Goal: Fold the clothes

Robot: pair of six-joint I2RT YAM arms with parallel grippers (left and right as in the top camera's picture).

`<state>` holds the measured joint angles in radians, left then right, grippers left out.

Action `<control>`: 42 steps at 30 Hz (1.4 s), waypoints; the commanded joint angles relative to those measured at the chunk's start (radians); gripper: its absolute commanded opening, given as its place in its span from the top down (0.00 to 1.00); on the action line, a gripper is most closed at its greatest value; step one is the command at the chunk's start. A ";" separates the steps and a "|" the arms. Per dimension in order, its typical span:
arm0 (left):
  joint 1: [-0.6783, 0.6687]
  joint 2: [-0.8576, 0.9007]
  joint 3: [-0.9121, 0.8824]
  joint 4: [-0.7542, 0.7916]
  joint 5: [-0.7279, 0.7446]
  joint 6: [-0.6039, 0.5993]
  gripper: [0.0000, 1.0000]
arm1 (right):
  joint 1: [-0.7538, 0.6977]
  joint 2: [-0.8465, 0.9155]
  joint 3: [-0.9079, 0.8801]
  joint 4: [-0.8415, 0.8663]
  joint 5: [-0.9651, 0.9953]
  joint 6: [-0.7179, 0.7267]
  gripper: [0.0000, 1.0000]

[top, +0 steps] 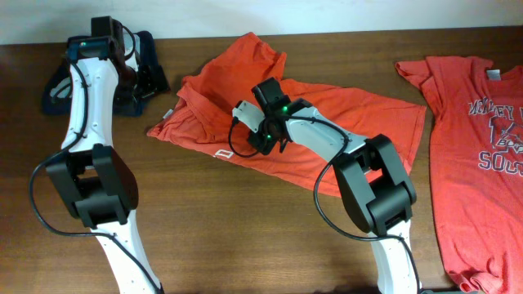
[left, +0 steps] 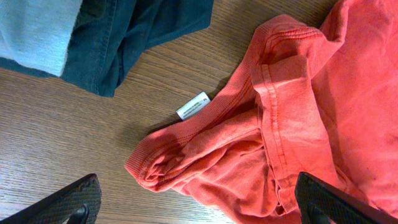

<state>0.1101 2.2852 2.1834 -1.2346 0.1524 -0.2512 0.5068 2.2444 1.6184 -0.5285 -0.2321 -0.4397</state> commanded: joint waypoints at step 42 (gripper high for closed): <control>-0.003 -0.034 0.013 -0.001 -0.004 0.006 0.01 | -0.019 -0.011 0.109 -0.146 -0.058 0.116 0.94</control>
<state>0.1101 2.2852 2.1838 -1.2343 0.1524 -0.2512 0.4915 2.2566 1.6802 -0.6769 -0.3187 -0.3355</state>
